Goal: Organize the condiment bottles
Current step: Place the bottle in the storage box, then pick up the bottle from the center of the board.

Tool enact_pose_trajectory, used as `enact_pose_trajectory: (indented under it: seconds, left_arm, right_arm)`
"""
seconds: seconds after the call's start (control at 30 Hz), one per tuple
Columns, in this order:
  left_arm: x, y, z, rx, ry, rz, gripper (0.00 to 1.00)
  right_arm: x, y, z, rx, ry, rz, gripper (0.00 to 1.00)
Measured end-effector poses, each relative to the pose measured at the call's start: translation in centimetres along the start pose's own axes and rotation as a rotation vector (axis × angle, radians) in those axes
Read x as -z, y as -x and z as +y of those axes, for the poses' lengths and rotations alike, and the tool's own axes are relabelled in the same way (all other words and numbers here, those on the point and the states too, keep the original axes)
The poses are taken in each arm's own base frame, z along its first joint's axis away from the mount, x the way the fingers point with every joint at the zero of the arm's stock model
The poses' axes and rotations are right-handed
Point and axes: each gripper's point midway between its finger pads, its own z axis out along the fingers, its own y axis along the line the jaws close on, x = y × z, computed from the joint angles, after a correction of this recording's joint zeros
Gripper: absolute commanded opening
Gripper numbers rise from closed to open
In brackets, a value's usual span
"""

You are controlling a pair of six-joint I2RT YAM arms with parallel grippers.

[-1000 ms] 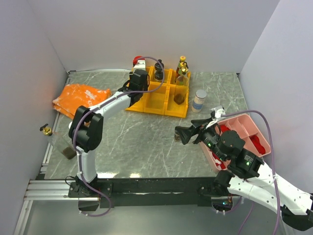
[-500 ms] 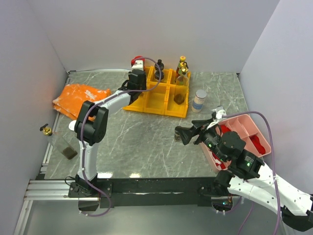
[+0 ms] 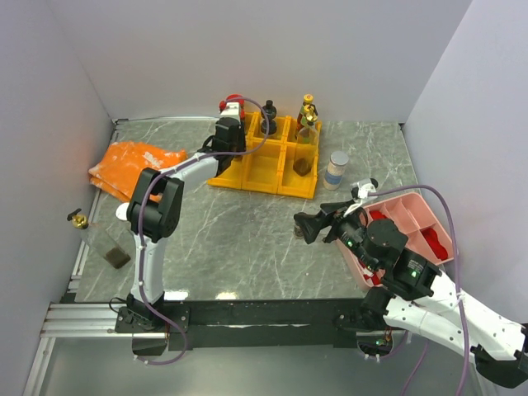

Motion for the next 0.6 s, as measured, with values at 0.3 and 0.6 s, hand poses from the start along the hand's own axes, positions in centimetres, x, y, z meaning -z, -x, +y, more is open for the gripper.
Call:
enact_pose_trajectory:
  seconds: [0.3, 0.6]
  left_arm:
    - [-0.1, -0.4, 0.1, -0.007, -0.001, 0.011, 0.75]
    - [1.2, 0.1, 0.4, -0.022, -0.005, 0.03, 0.91]
  right_arm:
    - [0.2, 0.2, 0.2, -0.02, 0.009, -0.008, 1.0]
    - [0.6, 0.1, 0.1, -0.041, 0.007, -0.003, 1.0]
